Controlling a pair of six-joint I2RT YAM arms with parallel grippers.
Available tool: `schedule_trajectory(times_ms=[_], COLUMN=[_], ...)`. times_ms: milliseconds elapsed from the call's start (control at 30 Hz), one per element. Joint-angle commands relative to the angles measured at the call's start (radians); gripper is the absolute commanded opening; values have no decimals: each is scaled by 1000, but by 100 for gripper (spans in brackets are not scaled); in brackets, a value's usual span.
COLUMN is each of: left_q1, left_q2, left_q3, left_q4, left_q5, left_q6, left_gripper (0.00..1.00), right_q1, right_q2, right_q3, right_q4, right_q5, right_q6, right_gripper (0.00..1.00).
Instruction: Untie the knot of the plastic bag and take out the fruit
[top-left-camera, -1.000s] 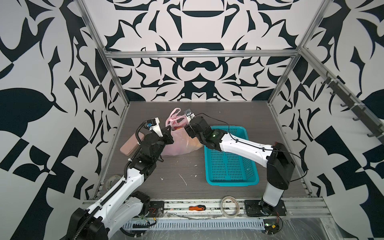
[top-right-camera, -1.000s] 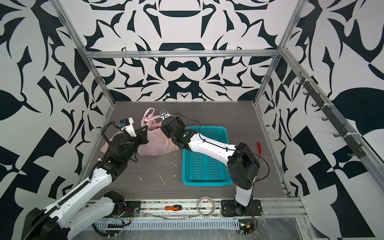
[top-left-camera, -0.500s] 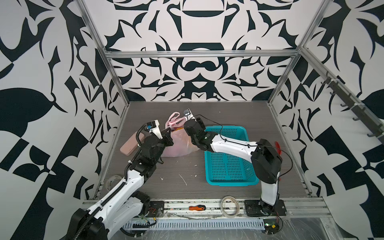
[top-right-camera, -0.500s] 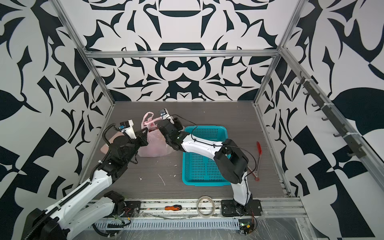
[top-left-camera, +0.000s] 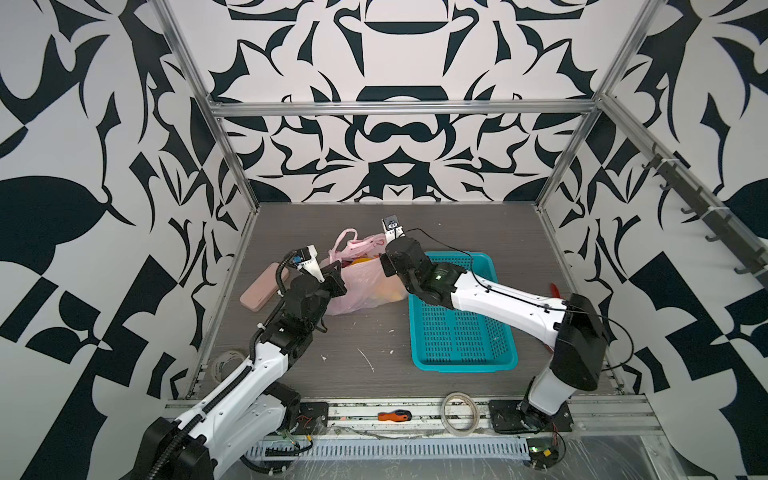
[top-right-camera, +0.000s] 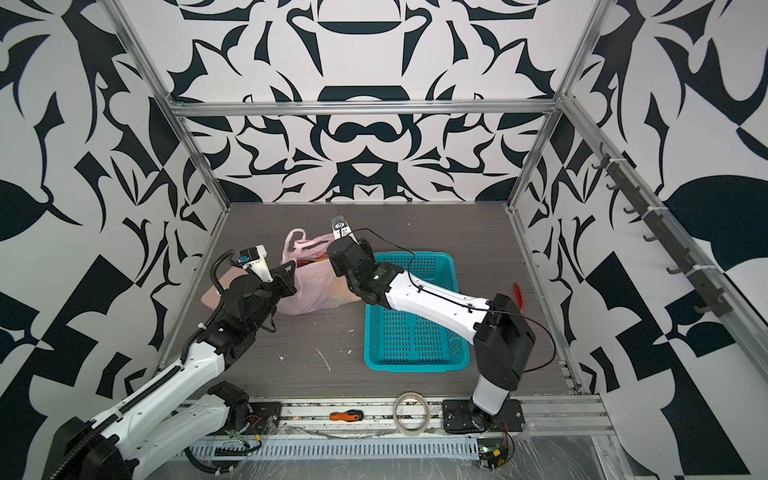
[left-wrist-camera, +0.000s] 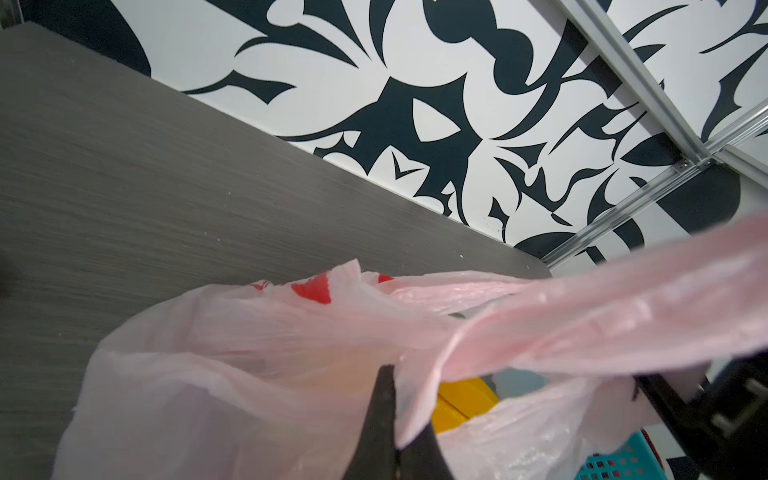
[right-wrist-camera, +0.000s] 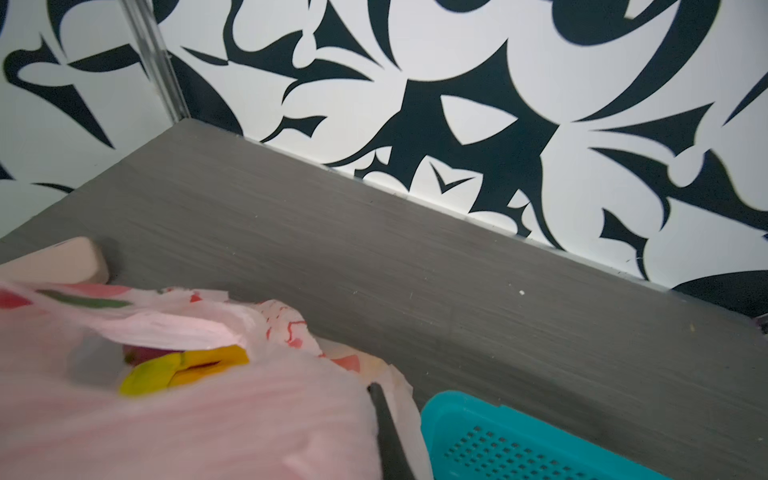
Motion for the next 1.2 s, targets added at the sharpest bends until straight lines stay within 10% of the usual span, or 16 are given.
schedule_trajectory(times_ms=[0, 300, 733, 1167], left_q1=[4, 3, 2, 2], left_q2=[-35, -135, -226, -239], left_q3=[13, -63, -124, -193], left_q4=[-95, -178, -325, -203], left_q5=[-6, -7, 0, -1], left_q6=[-67, -175, -225, -244], left_gripper=[0, 0, 0, 0], right_q1=[-1, -1, 40, 238], right_q2=[-70, -98, -166, -205], right_q3=[-42, -122, -173, -126], right_q4=[-79, -130, -183, -321], right_q5=[-64, -152, -223, -126], right_q6=[87, 142, 206, 300], right_gripper=[7, 13, 47, 48])
